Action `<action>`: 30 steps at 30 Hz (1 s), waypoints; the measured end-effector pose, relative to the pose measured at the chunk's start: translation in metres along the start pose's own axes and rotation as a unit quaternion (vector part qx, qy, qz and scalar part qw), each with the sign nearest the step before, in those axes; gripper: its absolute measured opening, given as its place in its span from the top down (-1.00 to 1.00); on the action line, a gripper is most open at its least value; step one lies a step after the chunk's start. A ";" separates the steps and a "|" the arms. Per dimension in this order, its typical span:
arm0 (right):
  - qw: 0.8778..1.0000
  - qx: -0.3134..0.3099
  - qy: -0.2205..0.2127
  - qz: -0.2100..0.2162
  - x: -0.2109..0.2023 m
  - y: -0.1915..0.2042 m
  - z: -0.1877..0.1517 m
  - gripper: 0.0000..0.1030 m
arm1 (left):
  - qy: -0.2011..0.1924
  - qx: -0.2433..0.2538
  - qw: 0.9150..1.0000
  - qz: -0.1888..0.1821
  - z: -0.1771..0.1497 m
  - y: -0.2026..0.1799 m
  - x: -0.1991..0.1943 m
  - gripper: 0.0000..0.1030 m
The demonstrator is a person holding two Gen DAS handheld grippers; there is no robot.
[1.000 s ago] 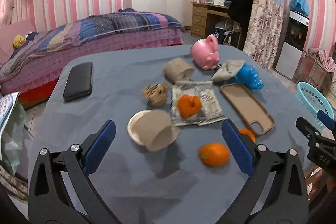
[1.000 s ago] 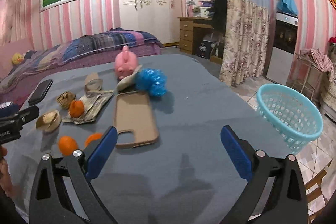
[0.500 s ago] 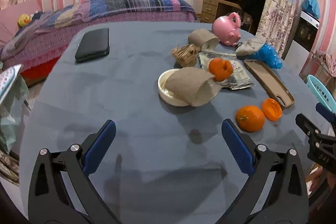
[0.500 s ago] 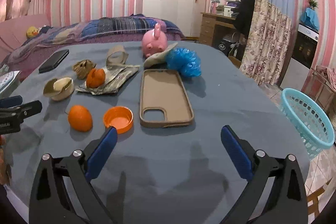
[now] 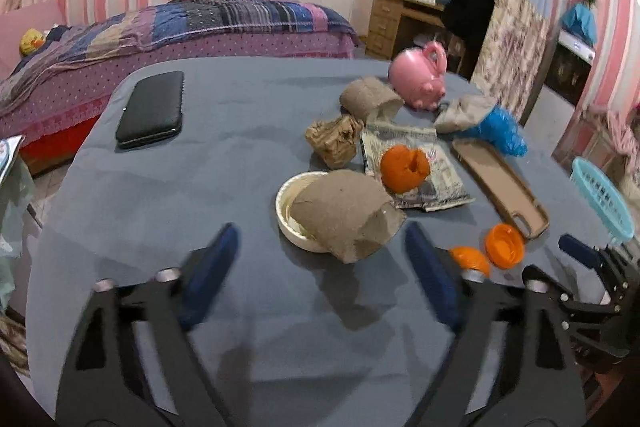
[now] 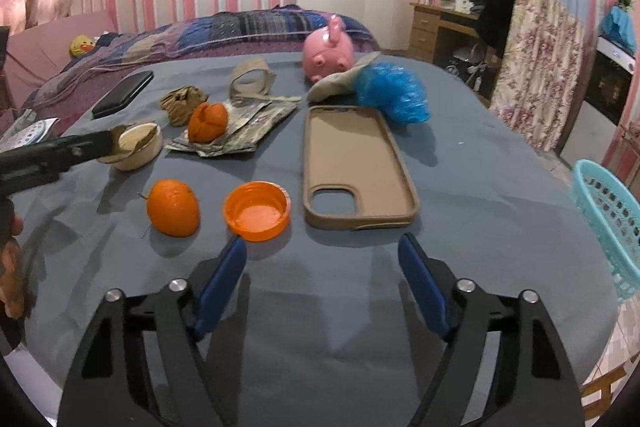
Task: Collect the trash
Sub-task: 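Grasp the orange cap with the right gripper while the left grasps the cardboard sleeve, then carry the orange cap and cardboard sleeve over the blue basket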
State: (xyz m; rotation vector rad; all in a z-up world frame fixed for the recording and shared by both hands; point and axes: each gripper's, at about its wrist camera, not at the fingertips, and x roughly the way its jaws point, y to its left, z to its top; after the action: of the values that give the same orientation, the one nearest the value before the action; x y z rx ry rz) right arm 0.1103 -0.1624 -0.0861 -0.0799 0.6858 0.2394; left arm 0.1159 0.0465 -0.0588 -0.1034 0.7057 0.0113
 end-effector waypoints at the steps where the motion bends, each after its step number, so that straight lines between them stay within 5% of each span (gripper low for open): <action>1: 1.000 0.005 0.004 0.011 0.002 0.001 0.001 -0.43 | 0.010 0.006 1.000 0.002 0.000 -0.002 0.005 -0.22; 4: 1.000 0.002 0.006 0.021 0.005 0.006 0.003 -0.38 | 0.016 0.005 1.000 -0.015 0.000 -0.001 0.007 0.15; 6: 1.000 -0.008 0.007 0.023 0.007 0.011 0.005 -0.33 | 0.019 0.013 1.000 -0.019 0.000 -0.002 0.008 0.66; 11: 0.999 -0.024 0.018 0.035 0.020 0.020 0.012 -0.17 | 0.014 0.015 1.000 -0.005 0.000 0.005 0.003 0.93; 15: 0.998 -0.023 0.023 0.046 0.028 0.023 0.017 -0.07 | 0.009 0.007 1.000 0.000 0.002 0.012 -0.005 0.95; 17: 0.998 -0.023 0.022 0.059 0.029 0.025 0.018 0.23 | 0.001 0.012 1.000 0.010 0.004 0.014 -0.008 0.95; 30: 0.998 0.009 -0.032 0.062 -0.011 -0.007 0.035 0.22 | -0.013 0.028 0.999 0.008 0.018 -0.009 -0.013 0.96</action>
State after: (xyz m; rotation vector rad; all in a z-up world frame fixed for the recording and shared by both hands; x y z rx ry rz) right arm 0.1249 -0.1661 -0.0522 -0.0119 0.6296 0.3537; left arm 0.1176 0.0400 -0.0358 -0.0440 0.6804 0.0085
